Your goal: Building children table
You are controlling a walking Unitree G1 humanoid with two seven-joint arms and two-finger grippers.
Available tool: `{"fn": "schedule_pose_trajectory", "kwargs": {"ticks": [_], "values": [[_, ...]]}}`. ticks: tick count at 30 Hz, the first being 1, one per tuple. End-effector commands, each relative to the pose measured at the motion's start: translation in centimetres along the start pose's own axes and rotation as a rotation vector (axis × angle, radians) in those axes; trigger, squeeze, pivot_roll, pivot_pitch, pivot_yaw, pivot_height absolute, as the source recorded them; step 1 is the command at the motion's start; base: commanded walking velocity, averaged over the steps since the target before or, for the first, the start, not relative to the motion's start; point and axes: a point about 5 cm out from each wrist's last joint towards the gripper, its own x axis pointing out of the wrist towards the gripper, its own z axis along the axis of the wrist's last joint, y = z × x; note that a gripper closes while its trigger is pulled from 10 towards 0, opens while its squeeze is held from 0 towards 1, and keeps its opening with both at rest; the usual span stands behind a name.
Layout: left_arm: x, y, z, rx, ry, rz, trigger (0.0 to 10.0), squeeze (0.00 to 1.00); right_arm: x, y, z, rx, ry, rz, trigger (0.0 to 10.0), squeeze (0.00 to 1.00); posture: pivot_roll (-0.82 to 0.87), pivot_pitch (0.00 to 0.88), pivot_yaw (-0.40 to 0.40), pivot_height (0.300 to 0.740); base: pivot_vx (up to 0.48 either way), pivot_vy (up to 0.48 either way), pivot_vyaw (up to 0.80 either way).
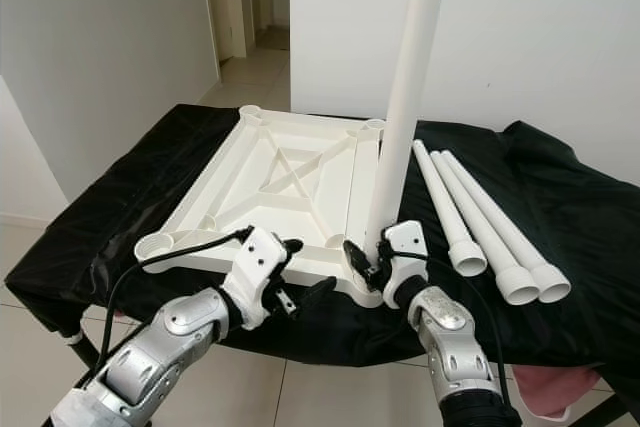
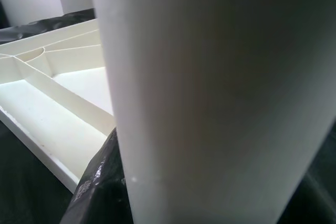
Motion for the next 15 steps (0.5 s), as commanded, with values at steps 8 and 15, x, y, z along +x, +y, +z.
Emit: {"fn": "schedule_pose_trajectory", "kwargs": {"ticks": [8,15], "values": [[0.4,-0.1,0.2,0.020,-0.007,-0.081,10.0,0.00,-0.1,0.5,-0.3,0.067,-0.003,-0.110,10.0,0.00,-0.05,0.041,0.013,0.740,0.000,0.000,0.00],[0.3,-0.2,0.1,0.015,0.000,-0.092,10.0,0.00,-1.1,0.7,-0.8,0.173,-0.015,-0.411,10.0,0.00,-0.06,0.045,0.026,0.740,0.000,0.000,0.00]]}}
